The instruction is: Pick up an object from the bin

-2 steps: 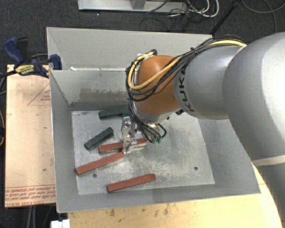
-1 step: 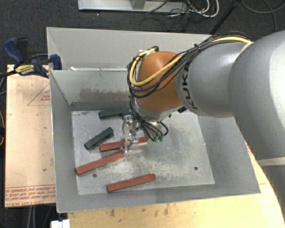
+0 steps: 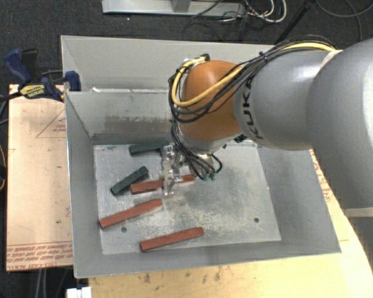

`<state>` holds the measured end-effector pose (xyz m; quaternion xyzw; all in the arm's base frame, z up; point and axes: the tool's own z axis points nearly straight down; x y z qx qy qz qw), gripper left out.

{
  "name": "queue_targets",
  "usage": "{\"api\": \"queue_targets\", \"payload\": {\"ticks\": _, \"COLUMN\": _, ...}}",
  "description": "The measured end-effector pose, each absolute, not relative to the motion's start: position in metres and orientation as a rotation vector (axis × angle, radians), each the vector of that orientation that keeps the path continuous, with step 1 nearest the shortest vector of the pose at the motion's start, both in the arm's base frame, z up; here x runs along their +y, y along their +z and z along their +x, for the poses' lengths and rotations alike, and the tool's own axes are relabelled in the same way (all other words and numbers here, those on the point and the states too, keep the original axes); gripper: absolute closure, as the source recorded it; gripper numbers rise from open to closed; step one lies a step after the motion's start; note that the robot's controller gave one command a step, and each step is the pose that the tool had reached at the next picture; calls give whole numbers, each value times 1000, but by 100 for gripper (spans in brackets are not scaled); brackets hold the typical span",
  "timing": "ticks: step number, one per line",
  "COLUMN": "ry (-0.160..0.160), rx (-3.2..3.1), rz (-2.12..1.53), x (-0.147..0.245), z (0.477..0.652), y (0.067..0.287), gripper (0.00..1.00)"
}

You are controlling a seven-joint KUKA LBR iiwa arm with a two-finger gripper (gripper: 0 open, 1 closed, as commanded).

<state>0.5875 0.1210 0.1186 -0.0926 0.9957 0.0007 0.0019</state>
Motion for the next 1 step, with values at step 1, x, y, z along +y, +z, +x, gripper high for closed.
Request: {"api": "queue_targets", "payload": {"ticks": 1, "ry": 0, "rx": 3135, "rz": -292, "x": 121, "z": 585, "y": 139, "gripper": 100}}
